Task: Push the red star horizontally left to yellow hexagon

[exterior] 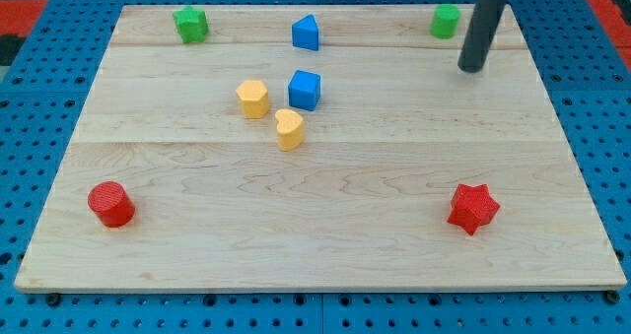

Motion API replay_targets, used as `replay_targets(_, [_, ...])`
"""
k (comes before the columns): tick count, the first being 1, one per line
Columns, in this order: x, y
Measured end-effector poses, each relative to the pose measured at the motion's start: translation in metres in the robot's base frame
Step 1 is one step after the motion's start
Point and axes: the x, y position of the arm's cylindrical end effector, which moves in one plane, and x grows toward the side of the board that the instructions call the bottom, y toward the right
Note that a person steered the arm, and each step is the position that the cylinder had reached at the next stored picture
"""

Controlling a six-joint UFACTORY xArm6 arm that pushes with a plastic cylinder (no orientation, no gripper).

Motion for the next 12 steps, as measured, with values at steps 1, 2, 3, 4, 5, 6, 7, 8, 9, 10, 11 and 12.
replay_targets(1, [0.027, 0.000])
replay_targets(2, [0.027, 0.000])
replay_targets(3, [0.025, -0.032])
replay_targets(4, [0.025, -0.093])
replay_targets(5, [0.080, -0.110])
replay_targets(6, [0.111, -0.125])
replay_targets(7, [0.111, -0.128])
replay_targets(8, [0.108, -0.128])
replay_targets(9, [0.111, -0.118])
replay_targets(10, [0.102, -0.034])
replay_targets(11, [0.109, 0.038])
replay_targets(12, [0.196, 0.038])
